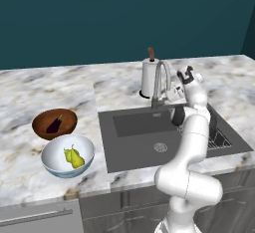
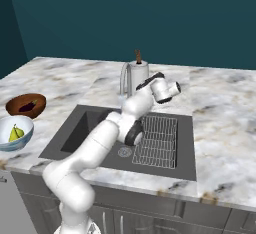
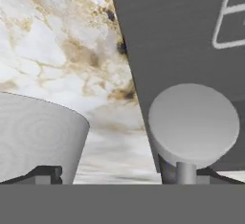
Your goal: Pick the pears from the sink and place them in one bowl. Place the eggplant in the other bowl. Then turn off the sink faucet.
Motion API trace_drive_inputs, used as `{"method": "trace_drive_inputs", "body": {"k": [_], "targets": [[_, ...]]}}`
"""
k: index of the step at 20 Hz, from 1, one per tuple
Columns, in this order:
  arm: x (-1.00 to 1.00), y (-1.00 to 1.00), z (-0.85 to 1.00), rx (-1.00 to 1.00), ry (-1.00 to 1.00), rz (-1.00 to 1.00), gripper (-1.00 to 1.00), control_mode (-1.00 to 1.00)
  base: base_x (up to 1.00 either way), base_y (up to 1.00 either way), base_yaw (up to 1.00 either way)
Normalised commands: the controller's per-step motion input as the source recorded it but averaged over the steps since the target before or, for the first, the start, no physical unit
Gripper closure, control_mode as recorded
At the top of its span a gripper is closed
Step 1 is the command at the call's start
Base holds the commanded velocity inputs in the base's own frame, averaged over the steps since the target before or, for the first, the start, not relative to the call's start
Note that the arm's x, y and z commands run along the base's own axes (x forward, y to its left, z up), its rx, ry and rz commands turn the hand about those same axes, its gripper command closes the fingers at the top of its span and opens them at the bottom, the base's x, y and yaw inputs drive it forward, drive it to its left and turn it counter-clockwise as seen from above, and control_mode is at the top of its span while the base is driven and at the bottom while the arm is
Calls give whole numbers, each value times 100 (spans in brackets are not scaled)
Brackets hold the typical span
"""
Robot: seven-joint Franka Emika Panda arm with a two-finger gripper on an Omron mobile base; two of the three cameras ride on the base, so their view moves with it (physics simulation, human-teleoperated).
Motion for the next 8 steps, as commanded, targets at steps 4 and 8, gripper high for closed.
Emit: {"method": "trace_drive_inputs", "body": {"k": [4,8], "targets": [[-7,87,-1,-26,-36,28,-100,-100,0,0,0],[-90,70,-24,-34,-74,10,-100,-100,0,0,0]]}}
